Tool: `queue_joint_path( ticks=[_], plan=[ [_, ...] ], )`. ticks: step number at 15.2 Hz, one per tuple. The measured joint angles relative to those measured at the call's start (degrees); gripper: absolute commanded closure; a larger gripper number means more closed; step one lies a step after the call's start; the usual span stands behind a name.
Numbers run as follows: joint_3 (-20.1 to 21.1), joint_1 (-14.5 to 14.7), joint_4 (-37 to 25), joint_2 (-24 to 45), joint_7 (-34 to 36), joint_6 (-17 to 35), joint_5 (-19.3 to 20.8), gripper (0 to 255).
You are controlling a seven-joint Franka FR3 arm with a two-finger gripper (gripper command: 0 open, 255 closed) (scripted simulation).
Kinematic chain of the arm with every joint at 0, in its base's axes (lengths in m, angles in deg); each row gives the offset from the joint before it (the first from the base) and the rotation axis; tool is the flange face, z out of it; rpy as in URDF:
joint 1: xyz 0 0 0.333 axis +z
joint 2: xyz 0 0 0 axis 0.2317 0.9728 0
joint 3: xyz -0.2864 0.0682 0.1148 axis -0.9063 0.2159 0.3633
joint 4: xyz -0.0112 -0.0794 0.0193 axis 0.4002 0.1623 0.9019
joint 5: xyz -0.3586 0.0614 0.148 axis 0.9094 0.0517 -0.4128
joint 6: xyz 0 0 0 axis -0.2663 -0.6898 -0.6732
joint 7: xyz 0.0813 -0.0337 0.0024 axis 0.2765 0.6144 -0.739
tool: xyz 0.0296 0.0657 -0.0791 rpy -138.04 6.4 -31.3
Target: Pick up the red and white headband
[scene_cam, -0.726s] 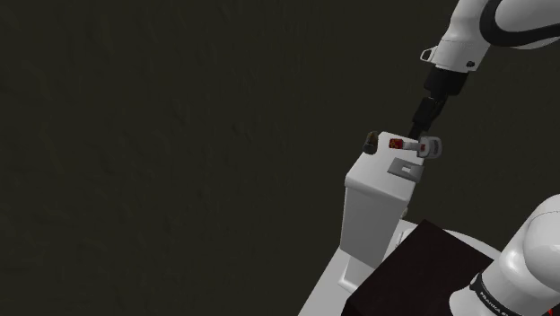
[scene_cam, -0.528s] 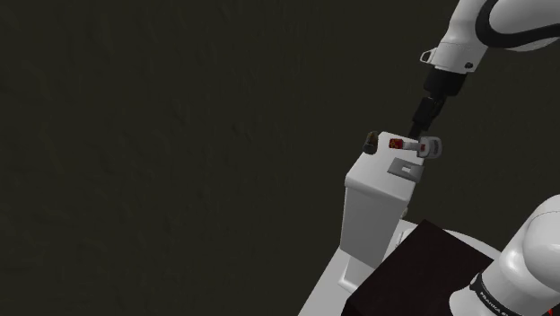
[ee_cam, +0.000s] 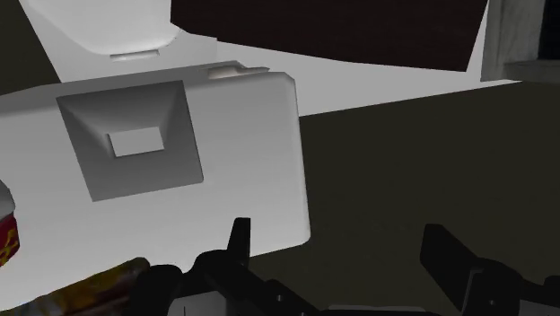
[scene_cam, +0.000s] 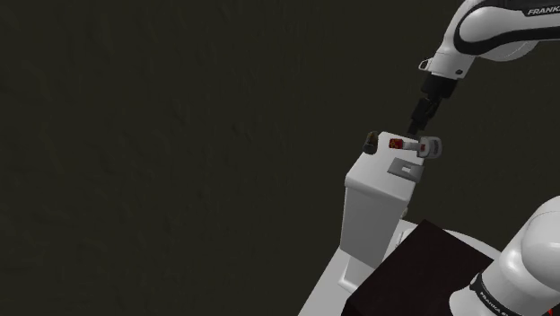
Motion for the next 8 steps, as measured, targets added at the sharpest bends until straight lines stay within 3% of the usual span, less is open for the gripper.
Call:
queue_joint_path(
  ticks=[8],
  plan=[
    [-11.6,-0.2,-7.4,14.8,-12.9,4.1,-3.2,0]
  ],
)
